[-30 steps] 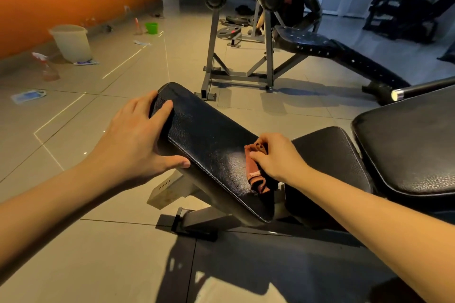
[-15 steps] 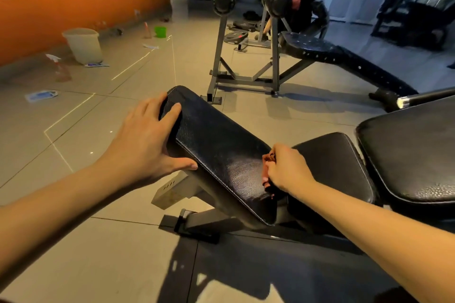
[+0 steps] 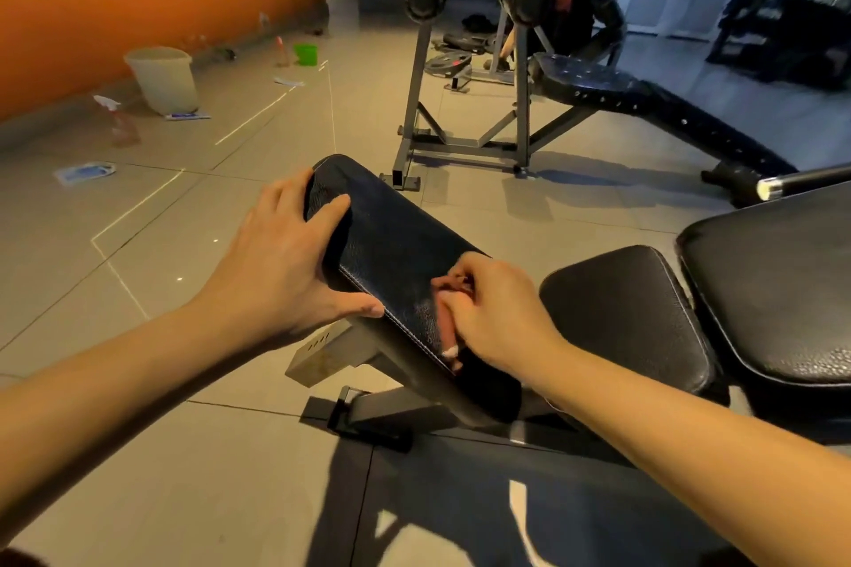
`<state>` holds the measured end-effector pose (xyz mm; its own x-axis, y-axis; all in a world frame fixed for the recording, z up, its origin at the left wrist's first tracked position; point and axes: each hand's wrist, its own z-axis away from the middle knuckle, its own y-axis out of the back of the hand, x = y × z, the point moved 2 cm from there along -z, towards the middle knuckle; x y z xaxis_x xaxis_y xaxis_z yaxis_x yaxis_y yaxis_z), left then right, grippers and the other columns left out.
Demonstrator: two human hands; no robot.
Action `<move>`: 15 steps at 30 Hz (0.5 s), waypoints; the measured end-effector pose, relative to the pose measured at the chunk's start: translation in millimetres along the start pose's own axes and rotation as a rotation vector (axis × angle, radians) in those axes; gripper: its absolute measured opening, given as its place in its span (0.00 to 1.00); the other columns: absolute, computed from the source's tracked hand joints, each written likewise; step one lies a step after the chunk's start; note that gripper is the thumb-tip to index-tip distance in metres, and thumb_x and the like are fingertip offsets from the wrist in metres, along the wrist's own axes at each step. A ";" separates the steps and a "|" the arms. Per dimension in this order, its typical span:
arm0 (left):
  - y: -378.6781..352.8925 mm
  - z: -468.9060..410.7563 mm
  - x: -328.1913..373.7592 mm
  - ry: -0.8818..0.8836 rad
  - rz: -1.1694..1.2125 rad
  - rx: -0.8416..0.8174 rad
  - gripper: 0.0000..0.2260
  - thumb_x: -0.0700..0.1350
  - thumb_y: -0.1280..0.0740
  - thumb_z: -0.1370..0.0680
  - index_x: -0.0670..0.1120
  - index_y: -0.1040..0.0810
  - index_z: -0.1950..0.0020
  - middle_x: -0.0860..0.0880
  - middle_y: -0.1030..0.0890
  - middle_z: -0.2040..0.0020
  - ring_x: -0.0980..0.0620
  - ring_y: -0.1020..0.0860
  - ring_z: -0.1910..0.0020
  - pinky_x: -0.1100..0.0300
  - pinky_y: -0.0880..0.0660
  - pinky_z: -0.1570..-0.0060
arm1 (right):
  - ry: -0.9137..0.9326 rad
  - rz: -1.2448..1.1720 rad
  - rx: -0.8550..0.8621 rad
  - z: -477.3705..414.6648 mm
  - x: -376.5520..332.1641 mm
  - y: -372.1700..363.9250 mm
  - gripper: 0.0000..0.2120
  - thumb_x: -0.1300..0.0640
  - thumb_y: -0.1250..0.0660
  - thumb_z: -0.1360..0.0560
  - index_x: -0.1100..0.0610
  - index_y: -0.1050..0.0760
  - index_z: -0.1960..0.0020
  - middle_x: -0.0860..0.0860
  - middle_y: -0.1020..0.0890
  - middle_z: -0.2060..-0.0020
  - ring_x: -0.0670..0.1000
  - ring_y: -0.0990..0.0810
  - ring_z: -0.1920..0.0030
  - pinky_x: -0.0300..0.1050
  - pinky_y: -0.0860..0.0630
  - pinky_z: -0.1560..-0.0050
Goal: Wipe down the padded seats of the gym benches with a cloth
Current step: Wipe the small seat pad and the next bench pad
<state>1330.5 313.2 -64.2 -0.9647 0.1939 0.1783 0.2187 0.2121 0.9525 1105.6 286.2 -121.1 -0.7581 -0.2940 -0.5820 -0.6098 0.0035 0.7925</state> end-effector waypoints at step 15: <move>-1.9 -1.0 1.8 0.035 0.032 -0.005 0.56 0.78 0.41 0.43 0.53 0.41 0.19 0.46 0.48 0.18 0.43 0.50 0.20 0.41 0.44 0.23 | -0.052 0.051 0.017 -52.6 16.4 2.8 0.05 0.55 0.33 0.20 0.56 0.21 0.48 0.52 0.18 0.55 0.53 0.21 0.53 0.49 0.23 0.53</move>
<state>1328.2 312.2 -65.5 -0.9617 0.1669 0.2174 0.2491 0.2014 0.9473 1103.6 231.0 -118.9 -0.7987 -0.2433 -0.5504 -0.5740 0.0335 0.8182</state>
